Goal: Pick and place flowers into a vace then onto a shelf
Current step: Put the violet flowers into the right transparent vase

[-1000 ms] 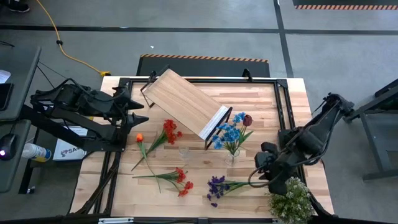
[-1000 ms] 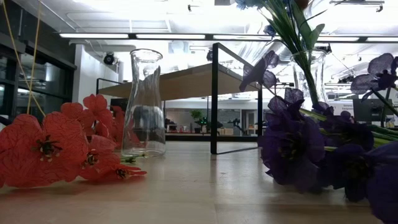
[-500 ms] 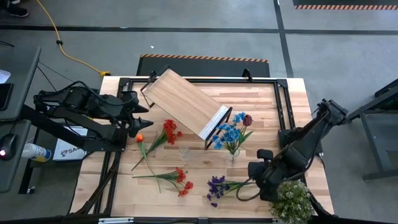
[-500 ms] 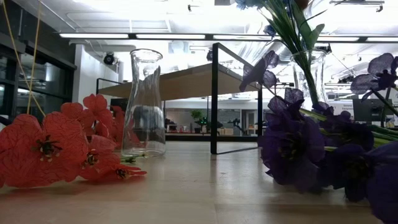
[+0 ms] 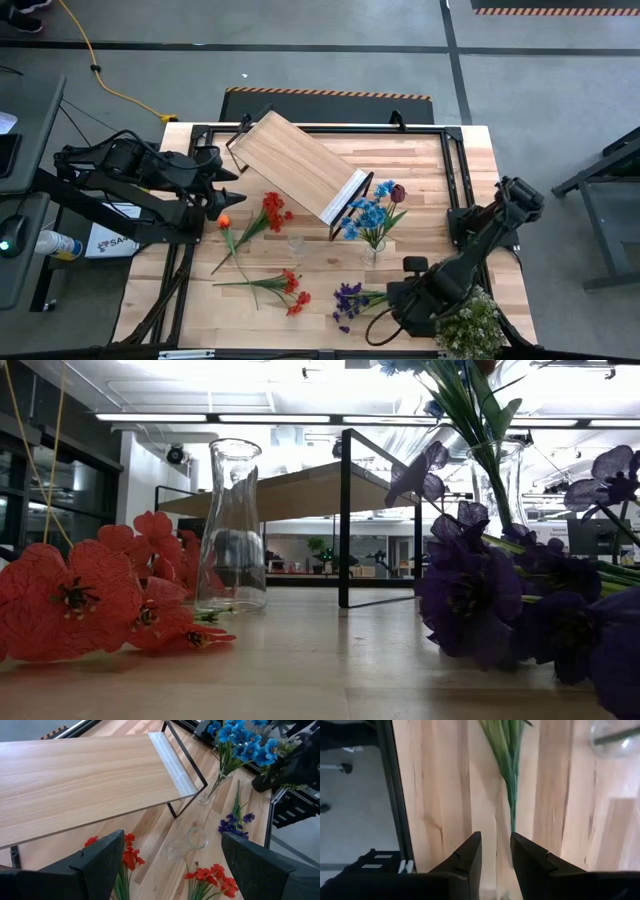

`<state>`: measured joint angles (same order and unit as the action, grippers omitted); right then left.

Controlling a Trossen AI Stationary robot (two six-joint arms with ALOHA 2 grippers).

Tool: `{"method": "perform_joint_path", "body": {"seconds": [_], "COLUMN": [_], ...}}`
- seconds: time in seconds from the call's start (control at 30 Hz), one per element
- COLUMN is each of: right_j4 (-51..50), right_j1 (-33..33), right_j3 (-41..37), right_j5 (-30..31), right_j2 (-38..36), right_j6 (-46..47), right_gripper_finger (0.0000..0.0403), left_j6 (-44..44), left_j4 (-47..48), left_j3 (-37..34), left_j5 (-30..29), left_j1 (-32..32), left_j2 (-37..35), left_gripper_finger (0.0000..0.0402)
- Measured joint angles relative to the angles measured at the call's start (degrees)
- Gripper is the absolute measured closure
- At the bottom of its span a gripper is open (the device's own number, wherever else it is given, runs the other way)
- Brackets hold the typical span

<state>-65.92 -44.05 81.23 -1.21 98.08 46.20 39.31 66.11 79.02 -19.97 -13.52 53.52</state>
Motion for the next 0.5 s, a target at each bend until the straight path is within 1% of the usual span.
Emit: {"method": "perform_joint_path", "body": {"seconds": [0.17, 0.5], "right_j4": [3.3, 5.0], "right_j1": [0.0, 0.1], "right_j3": [0.0, 0.0], "right_j5": [-0.1, 2.6], "right_j2": [3.3, 6.4], "right_j6": [-2.9, -3.2], "right_gripper_finger": [0.0308, 0.0308], "left_j6": [0.0, -0.2], "left_j4": [0.0, 0.0], "left_j3": [0.0, 0.0], "left_j5": [0.0, 0.0], "left_j1": [0.0, 0.0], "left_j2": [0.0, 0.0], "left_gripper_finger": [0.0034, 0.0034]}}
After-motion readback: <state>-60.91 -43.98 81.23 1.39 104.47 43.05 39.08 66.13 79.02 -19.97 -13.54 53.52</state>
